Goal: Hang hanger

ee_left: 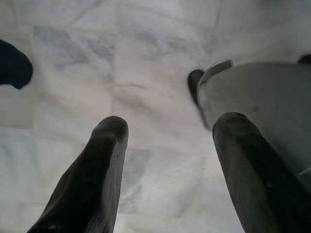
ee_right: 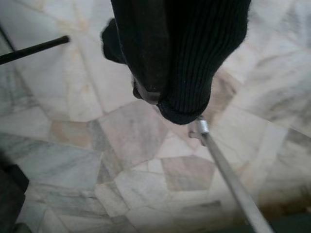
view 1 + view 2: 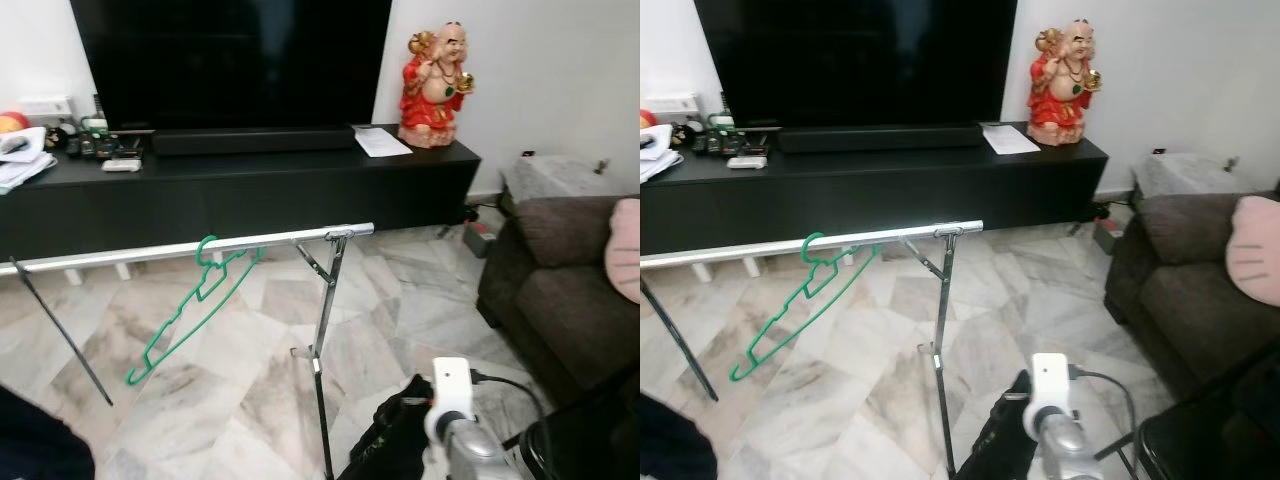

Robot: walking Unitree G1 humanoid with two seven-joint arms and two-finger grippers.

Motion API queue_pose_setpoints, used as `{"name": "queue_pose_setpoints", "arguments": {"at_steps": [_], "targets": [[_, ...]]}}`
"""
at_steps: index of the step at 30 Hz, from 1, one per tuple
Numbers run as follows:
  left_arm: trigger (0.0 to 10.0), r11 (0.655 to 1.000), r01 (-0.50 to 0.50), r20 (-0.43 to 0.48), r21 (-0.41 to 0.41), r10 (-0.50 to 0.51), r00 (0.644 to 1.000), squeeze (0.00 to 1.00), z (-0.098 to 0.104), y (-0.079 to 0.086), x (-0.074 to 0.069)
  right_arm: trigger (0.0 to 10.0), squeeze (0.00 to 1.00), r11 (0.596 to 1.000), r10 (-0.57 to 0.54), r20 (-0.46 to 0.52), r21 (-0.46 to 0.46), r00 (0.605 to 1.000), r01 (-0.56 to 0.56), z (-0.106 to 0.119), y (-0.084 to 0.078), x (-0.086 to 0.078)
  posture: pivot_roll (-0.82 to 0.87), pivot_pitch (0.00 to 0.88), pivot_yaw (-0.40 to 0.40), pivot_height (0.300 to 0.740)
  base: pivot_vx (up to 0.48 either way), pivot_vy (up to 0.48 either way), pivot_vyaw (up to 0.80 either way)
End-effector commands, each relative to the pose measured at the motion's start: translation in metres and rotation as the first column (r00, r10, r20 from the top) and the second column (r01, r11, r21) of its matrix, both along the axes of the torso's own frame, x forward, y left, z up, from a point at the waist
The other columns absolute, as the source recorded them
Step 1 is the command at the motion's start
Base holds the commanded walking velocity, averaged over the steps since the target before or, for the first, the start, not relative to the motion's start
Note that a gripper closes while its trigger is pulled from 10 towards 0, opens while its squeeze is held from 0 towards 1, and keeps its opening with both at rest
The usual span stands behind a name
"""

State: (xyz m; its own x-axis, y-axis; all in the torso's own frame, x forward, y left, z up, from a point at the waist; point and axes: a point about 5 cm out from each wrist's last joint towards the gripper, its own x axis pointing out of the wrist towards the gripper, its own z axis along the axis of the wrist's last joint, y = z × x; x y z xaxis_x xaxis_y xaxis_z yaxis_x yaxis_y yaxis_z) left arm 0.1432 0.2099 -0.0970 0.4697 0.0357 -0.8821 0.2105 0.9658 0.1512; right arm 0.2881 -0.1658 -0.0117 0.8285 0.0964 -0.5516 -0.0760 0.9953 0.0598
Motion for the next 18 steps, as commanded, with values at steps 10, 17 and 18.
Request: {"name": "queue_pose_setpoints", "arguments": {"at_steps": [10, 17, 18], "targets": [[10.0, 1.000, 0.013, -0.010, 0.005, -0.013, 1.000, 0.00, 0.000, 0.003, -0.003, 10.0, 0.00, 0.999, -0.038, 0.008, -0.003, 0.999, 0.038, -0.001, -0.006, -0.003, 0.00, 0.008, 0.014, 0.740, 0.000, 0.268, 0.00], [10.0, 1.000, -0.003, -0.002, 0.017, 0.003, 1.000, 0.00, 0.002, 0.007, 0.004, 10.0, 0.00, 1.000, -0.023, 0.020, 0.004, 1.000, 0.023, 0.004, 0.003, 0.004, 0.02, 0.004, 0.019, 0.740, 0.000, 0.268, 0.00], [10.0, 1.000, -0.004, 0.001, 0.019, 0.004, 1.000, 0.00, 0.003, 0.008, 0.005, 10.0, 0.00, 1.000, -0.020, 0.026, 0.006, 0.999, 0.019, 0.005, 0.005, 0.006, 0.03, 0.000, 0.022, 0.740, 0.000, 0.270, 0.00]]}}
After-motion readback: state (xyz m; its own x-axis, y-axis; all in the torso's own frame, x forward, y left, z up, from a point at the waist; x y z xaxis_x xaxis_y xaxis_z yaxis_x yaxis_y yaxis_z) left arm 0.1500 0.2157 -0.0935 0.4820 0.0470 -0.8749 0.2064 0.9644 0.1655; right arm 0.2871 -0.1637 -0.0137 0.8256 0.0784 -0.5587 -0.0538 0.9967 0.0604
